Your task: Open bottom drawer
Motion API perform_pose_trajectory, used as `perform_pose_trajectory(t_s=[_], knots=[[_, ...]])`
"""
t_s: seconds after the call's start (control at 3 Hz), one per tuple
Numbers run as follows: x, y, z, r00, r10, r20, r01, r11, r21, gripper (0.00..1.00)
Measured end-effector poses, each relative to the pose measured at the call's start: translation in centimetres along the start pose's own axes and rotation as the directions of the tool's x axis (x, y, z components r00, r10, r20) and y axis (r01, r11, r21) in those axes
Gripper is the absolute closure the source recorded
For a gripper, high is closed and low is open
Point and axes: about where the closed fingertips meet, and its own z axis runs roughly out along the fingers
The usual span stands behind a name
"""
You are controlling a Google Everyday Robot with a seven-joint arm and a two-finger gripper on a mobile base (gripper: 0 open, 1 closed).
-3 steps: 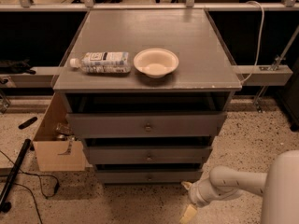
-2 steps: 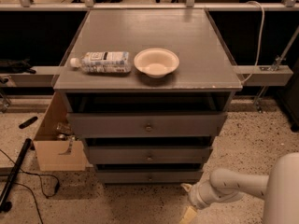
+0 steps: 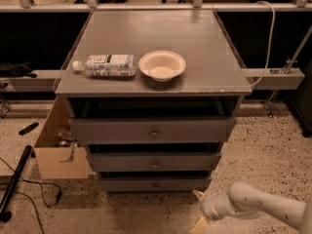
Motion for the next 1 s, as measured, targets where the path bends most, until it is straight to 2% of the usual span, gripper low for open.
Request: perform_pose_trajectory(t_s=[0.33,1.0], knots=[[-0.66,-1.48,-1.08,0.994,-0.022,0.11,0.015,0.9977,0.066,0.0],[-0.87,-1.15,-0.6,0.993,-0.055,0.108,0.046,0.9959,0.078,0.0]])
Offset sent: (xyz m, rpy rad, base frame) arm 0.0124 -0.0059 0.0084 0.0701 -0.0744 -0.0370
